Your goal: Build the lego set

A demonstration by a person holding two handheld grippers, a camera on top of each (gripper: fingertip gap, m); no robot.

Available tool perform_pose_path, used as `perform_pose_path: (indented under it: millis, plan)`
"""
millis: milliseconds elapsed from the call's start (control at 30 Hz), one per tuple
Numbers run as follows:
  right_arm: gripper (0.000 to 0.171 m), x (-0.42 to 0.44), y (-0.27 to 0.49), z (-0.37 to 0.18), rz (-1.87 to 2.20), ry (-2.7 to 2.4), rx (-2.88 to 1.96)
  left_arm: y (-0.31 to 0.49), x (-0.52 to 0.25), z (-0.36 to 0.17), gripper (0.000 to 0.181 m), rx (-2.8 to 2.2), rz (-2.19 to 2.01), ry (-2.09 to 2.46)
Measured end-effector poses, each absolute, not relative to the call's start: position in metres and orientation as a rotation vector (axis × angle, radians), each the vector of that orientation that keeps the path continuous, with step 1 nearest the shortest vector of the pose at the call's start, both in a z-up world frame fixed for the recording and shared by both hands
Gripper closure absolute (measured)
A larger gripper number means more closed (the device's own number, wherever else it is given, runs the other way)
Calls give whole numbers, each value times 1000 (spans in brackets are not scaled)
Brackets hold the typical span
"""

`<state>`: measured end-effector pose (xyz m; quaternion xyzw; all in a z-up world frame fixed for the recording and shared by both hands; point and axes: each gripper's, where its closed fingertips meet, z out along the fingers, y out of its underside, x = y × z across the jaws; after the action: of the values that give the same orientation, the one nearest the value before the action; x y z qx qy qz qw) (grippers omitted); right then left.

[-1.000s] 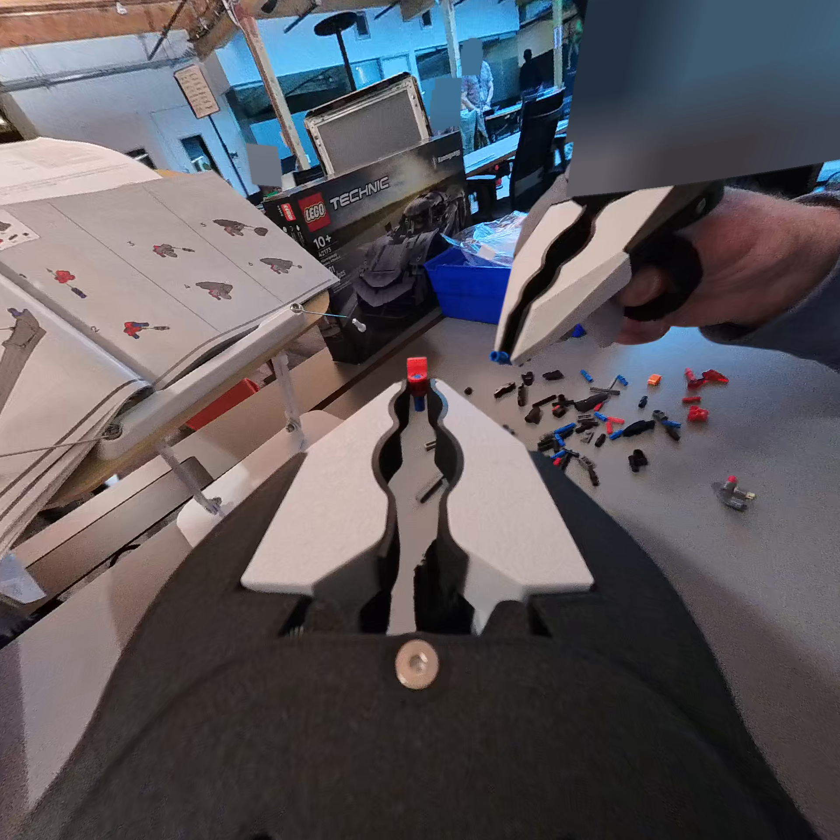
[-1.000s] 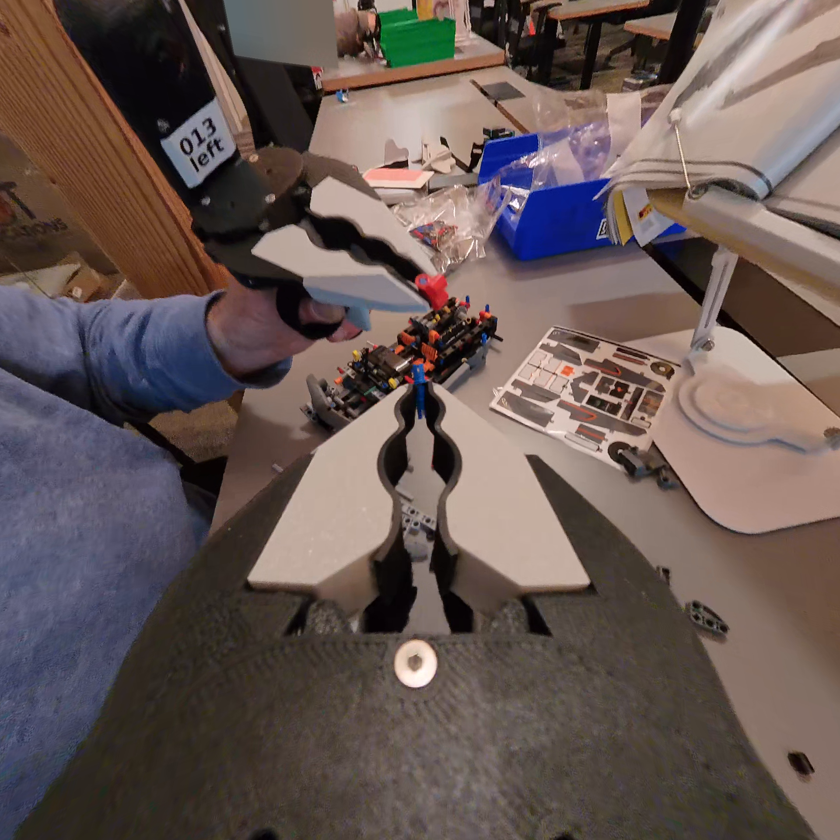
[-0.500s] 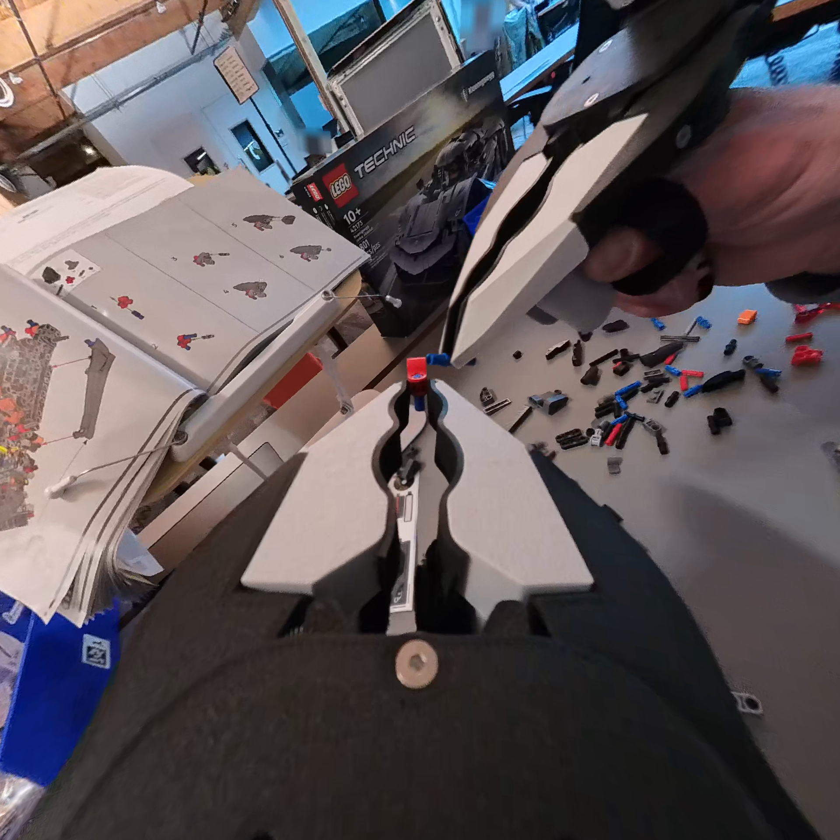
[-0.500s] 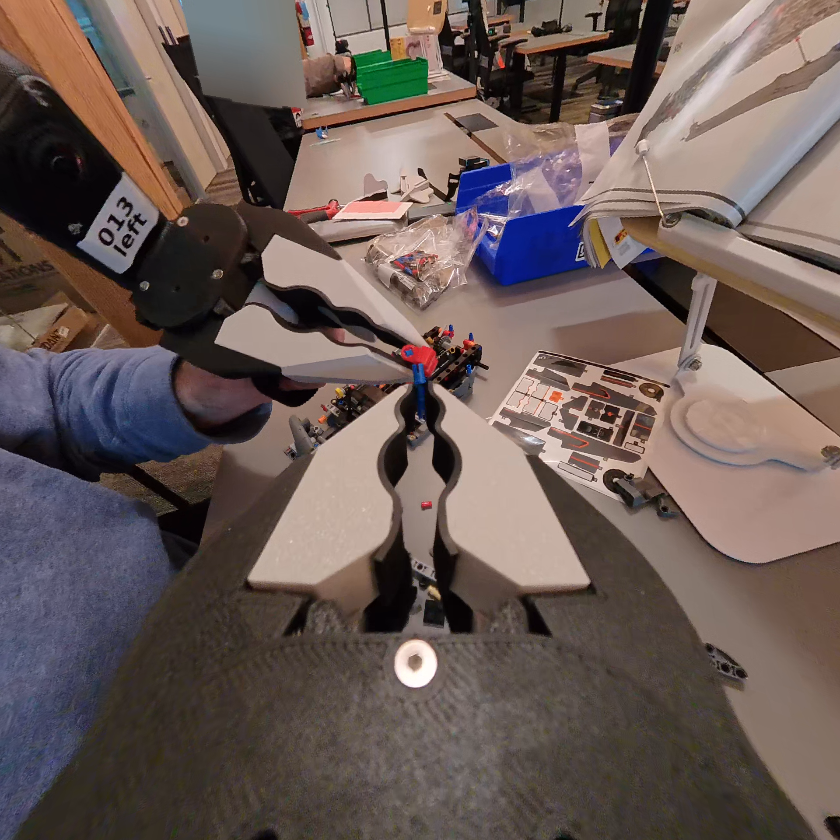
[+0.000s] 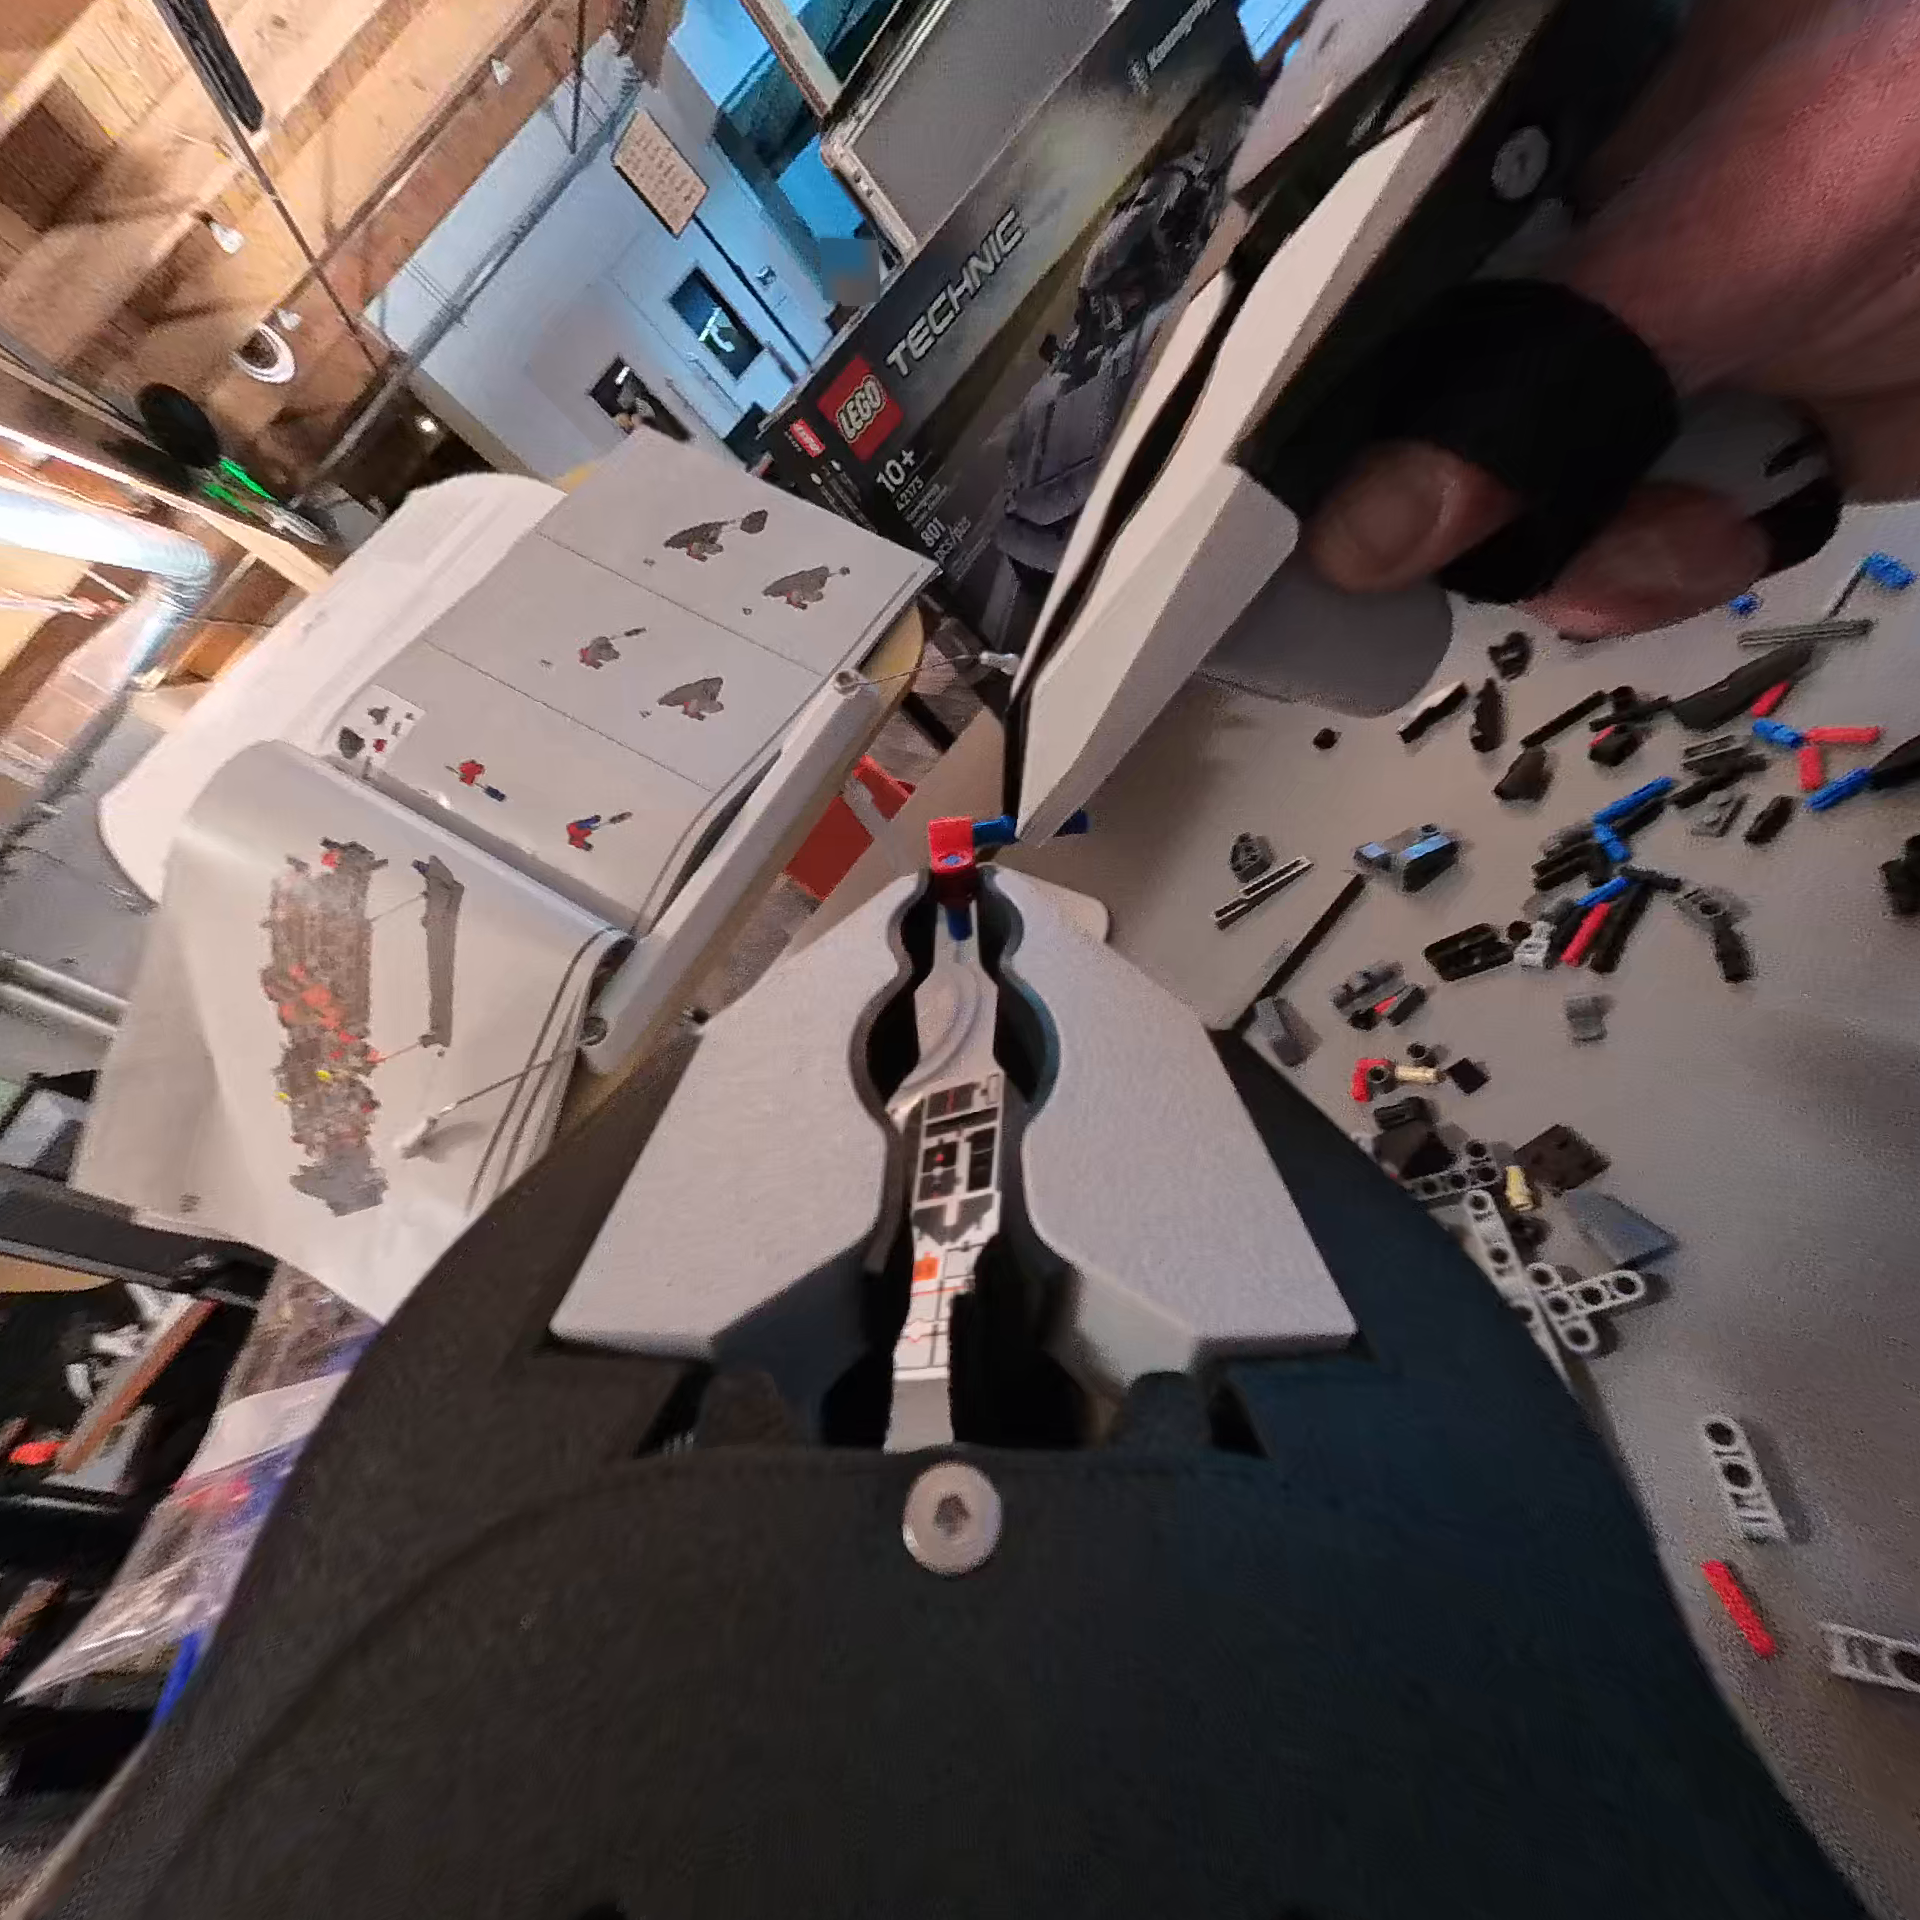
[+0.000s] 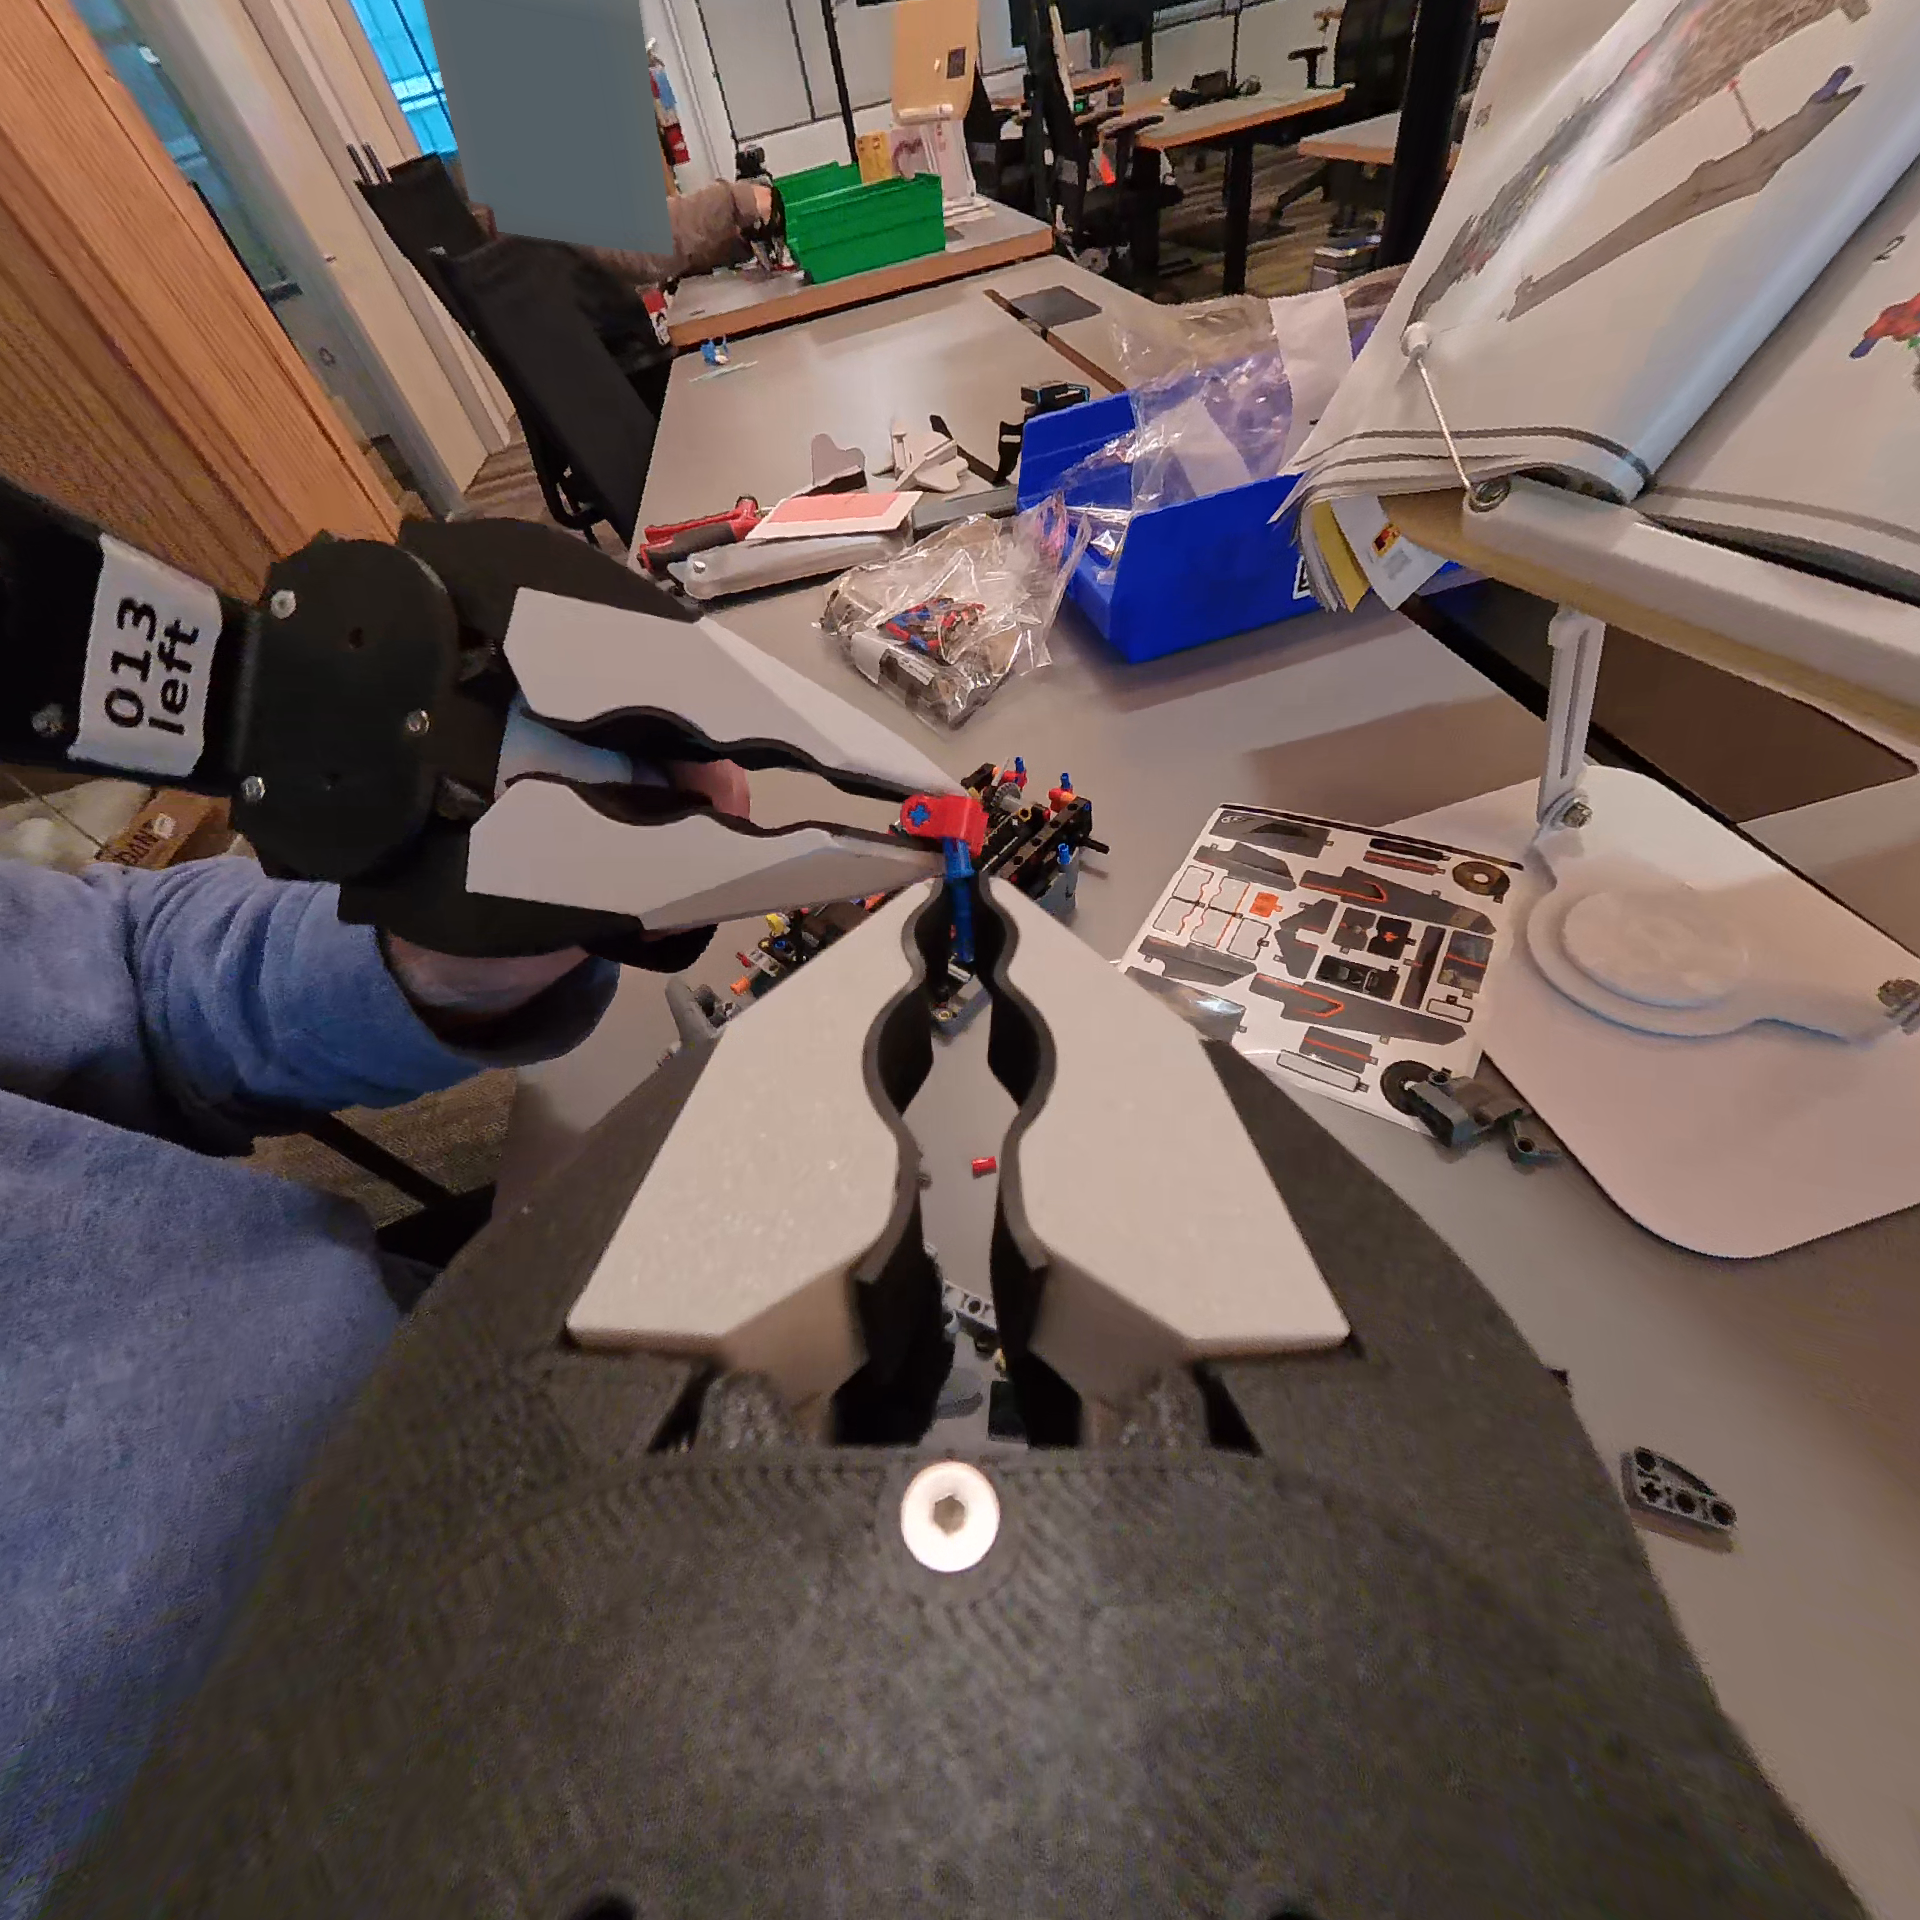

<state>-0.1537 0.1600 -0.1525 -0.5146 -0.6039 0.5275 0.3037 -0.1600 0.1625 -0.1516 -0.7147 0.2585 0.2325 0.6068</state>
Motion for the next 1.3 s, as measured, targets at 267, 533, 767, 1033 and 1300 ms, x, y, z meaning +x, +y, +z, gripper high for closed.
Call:
perform_pose_path:
  millis: [267,533,767,1033,1300]
  plan:
    - [171,-157,162,-147,1422,-1521,-1397,163,-162,-144,177,-1620,749,633]
    - [171,-160,164,-150,1490,-1486,-1460,168,-163,-144,177,-1602,995,827]
    - [171,-161,166,-157,1475,-1519,-1499,169,-167,-151,177,-1613,1092,957]
    - [171,-163,165,-165,1474,-1532,-1531,168,-170,-159,177,-1616,1122,1010]
    - [171,-163,163,-175,1433,-1590,-1568,166,-171,-168,177,-1605,1190,1125]
